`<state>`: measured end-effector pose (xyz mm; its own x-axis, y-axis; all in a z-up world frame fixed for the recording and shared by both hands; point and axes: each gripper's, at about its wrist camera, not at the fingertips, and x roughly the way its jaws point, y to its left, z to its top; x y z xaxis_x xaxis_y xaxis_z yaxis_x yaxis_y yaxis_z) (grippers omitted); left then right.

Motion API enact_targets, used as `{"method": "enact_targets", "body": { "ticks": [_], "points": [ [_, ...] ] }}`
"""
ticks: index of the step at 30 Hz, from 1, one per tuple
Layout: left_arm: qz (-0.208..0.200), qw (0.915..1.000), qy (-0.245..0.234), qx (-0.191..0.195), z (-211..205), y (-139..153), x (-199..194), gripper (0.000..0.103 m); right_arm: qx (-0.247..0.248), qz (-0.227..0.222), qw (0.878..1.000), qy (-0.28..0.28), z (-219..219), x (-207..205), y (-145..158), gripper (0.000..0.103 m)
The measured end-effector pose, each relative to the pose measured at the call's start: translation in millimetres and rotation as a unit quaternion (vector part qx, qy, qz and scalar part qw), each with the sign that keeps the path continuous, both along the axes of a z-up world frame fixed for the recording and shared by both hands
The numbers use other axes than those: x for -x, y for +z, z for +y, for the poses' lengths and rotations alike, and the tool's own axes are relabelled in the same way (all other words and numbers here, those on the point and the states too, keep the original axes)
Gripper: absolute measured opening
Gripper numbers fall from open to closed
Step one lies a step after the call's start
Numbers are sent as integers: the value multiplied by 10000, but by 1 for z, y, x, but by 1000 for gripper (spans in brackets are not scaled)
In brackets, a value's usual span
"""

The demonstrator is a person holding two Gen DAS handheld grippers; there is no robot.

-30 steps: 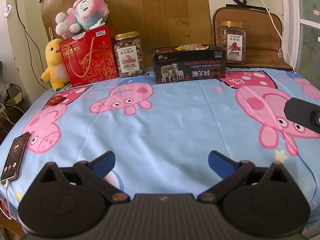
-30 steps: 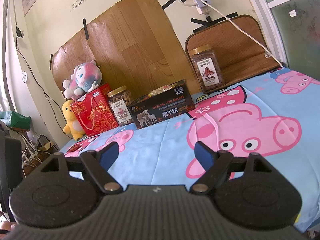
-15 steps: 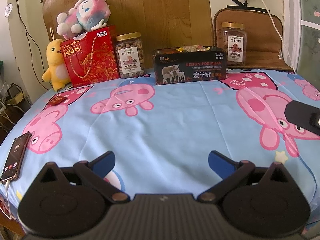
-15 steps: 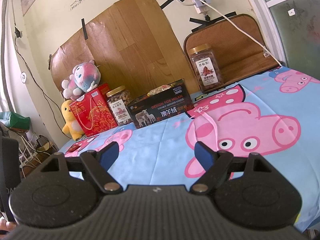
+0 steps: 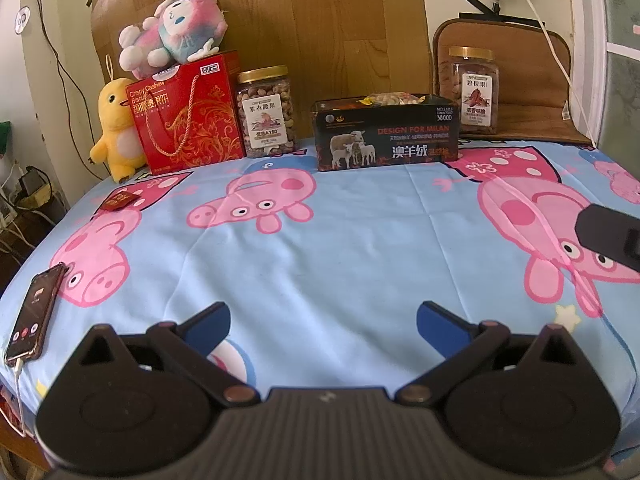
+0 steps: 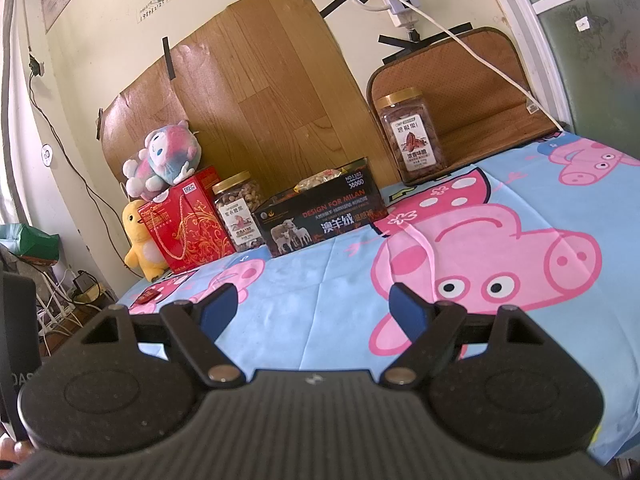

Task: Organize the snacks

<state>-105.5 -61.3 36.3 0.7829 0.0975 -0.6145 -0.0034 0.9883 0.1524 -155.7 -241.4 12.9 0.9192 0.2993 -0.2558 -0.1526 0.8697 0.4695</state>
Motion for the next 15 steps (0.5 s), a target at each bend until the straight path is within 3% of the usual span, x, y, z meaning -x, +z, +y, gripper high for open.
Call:
{"method": "enact_targets", "body": {
  "ticks": [15],
  "points": [
    [89,10000,-28,24,-1,-2,0,103,-15,7,10000,-1,-1,0,0,85]
  ]
}}
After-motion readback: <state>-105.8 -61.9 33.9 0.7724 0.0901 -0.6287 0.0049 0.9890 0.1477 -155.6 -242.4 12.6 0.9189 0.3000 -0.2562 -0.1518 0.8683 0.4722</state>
